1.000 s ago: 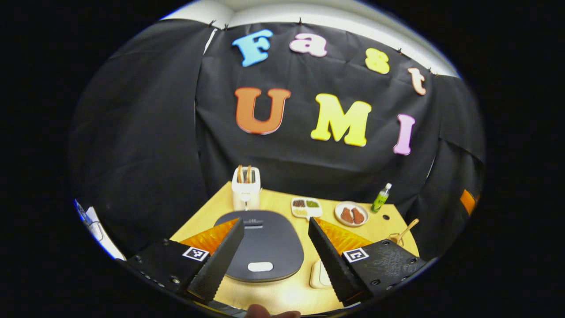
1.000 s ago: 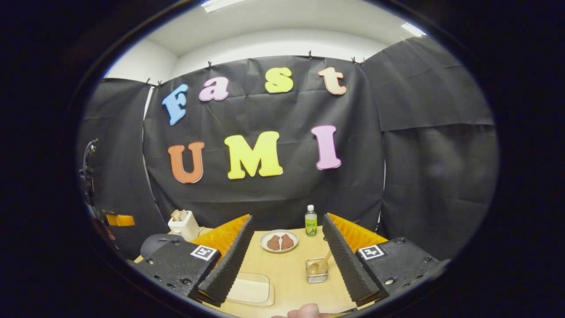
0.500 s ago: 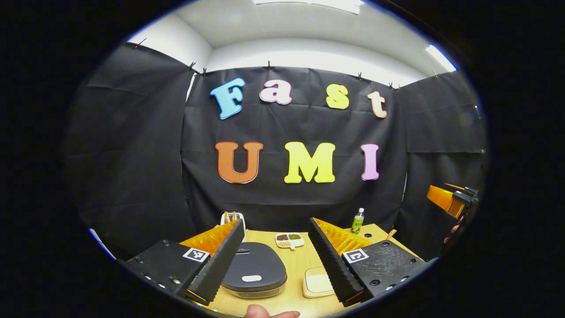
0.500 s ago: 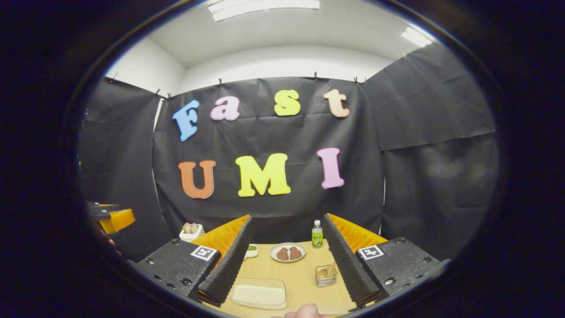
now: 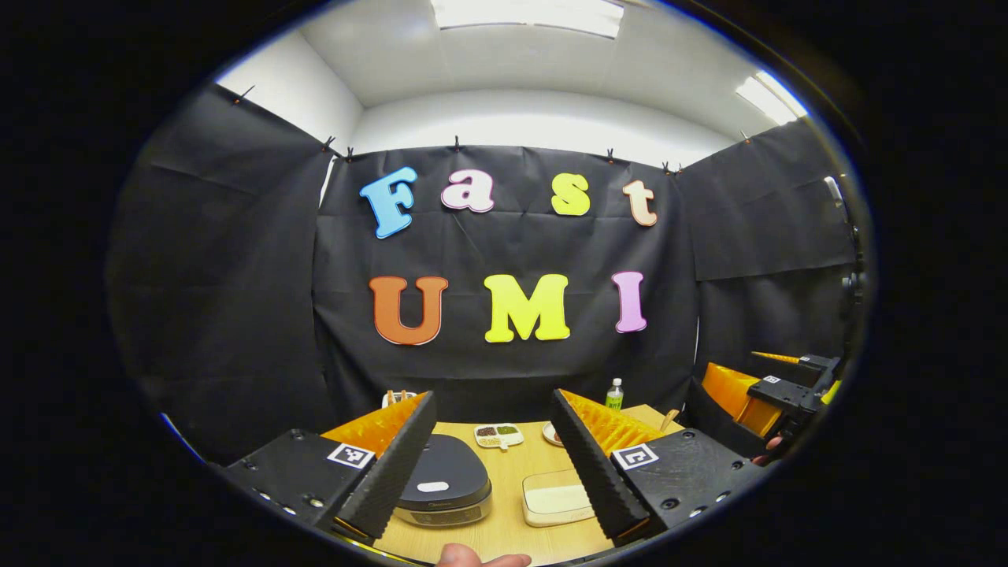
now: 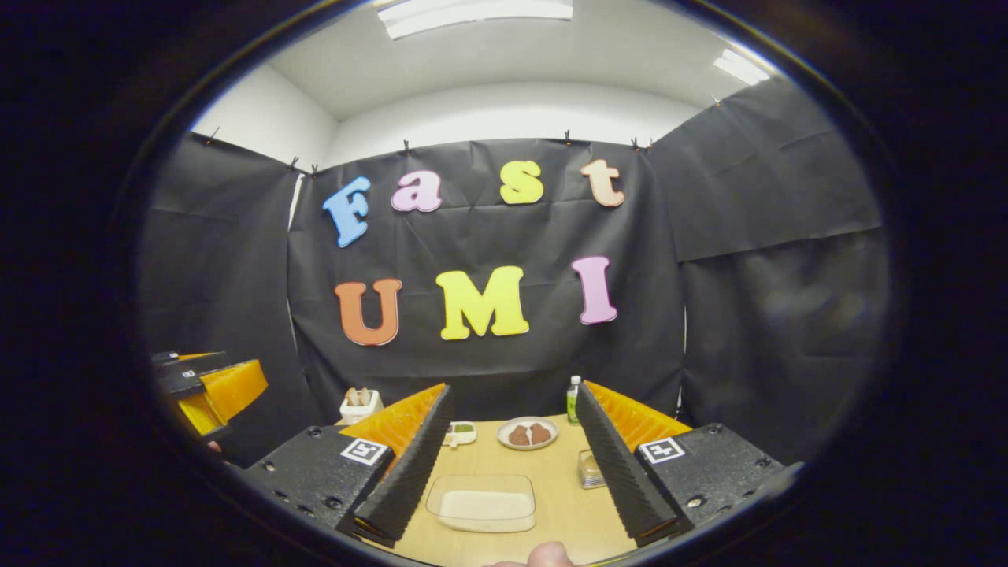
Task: Close the left gripper, press the button to open the rice cooker; take a wooden spoon from the chopstick holder with the right hand, scoop a spoonful of rice and pour it into the rice cooker, then put the wooden spoon back into the chopstick holder.
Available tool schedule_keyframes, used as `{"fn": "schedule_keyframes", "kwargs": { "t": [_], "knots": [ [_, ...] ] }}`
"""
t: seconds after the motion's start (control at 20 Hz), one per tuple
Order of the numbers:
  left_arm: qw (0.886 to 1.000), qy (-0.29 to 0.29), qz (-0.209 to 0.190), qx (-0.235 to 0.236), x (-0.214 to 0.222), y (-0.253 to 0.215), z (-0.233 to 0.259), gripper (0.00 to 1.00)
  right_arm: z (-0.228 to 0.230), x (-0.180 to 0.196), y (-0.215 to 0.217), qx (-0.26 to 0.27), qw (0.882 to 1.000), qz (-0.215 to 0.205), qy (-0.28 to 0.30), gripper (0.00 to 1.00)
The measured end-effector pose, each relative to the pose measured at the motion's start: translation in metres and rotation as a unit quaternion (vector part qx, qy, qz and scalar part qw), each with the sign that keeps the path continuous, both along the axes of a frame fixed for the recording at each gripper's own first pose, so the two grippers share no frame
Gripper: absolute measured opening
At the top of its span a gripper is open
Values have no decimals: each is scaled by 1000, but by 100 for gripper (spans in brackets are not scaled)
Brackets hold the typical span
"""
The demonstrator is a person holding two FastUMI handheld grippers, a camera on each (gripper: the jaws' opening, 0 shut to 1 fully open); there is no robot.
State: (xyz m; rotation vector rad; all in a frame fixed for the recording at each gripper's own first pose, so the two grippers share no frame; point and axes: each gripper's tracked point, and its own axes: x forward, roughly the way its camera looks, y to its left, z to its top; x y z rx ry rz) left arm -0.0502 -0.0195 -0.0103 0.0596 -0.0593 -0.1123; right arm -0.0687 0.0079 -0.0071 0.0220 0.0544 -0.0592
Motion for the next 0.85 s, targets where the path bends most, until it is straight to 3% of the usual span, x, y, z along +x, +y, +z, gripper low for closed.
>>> {"fn": "schedule_keyframes", "kwargs": {
  "t": [0.45, 0.5, 0.55, 0.6, 0.65, 0.7, 0.85],
  "knots": [
    [1000, -9, 10, 17, -2, 6, -3, 96, 10, -4, 17, -32, 999, 9, -12, 93],
    [1000, -10, 15, 18, -1, 9, -2, 96, 10, -2, 17, -35, 999, 9, -10, 100],
    [1000, -9, 20, 19, 0, 11, -2, 96, 7, 0, 18, -38, 999, 9, -6, 93],
    [1000, -7, 22, 17, 2, 11, -4, 100, 6, 2, 19, -38, 999, 11, -3, 100],
    [1000, -3, 22, 14, 3, 10, -7, 100, 4, 4, 21, -38, 999, 13, 0, 100],
    [1000, 0, 22, 11, 5, 10, -10, 96, 4, 5, 21, -39, 999, 13, 1, 93],
    [1000, 7, 25, 5, 11, 11, -14, 96, 2, 10, 19, -38, 999, 12, 5, 94]
  ]
}}
